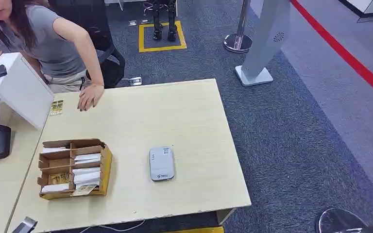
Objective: Pass the card to the sensor for recognition and then transmit it.
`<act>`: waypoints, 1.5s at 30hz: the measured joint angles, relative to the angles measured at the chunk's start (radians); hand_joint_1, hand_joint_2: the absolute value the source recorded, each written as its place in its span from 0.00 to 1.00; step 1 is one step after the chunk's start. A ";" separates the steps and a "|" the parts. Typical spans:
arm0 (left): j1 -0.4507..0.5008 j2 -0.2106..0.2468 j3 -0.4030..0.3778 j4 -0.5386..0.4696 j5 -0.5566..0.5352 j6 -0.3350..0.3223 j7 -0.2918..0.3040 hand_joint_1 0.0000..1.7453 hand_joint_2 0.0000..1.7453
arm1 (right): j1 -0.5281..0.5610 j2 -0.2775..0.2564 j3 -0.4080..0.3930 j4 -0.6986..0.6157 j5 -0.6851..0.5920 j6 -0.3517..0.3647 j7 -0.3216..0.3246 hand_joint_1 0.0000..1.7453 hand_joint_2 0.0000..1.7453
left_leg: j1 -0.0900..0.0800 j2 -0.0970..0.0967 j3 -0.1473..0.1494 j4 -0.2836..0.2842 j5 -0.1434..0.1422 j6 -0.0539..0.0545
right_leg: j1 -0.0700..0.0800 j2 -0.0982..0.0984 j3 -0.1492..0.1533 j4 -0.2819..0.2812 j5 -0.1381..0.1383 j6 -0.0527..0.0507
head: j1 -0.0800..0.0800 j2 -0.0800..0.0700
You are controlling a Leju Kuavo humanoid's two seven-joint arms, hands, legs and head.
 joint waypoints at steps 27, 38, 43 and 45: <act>-0.049 0.211 -0.399 0.237 0.010 -0.246 0.430 0.00 1.00 | 0.000 0.000 -0.026 0.000 -0.001 0.005 0.005 0.00 0.00 | 0.000 0.000 0.000 0.000 0.000 0.000 | 0.000 0.000 0.000 0.000 0.000 0.000 | 0.000 0.000; -0.017 0.263 -0.515 0.238 -0.012 -0.320 0.561 0.00 1.00 | 0.000 0.000 -0.042 0.000 -0.003 0.003 0.006 0.00 0.00 | 0.000 0.000 0.000 0.000 0.000 0.000 | 0.000 0.000 0.000 0.000 0.000 0.000 | 0.000 0.000; -0.033 0.278 -0.560 0.249 0.005 -0.324 0.559 0.00 1.00 | 0.000 0.001 -0.042 0.000 0.003 0.002 0.000 0.00 0.00 | 0.000 0.000 0.000 0.000 0.000 0.000 | 0.000 0.000 0.000 0.000 0.000 0.000 | 0.000 0.000; -0.044 0.282 -0.575 0.254 0.007 -0.324 0.557 0.00 1.00 | 0.000 0.000 -0.042 -0.001 0.004 0.002 -0.003 0.00 0.00 | 0.000 0.000 0.000 0.000 0.000 0.000 | 0.000 0.000 0.000 0.000 0.000 0.000 | 0.000 0.000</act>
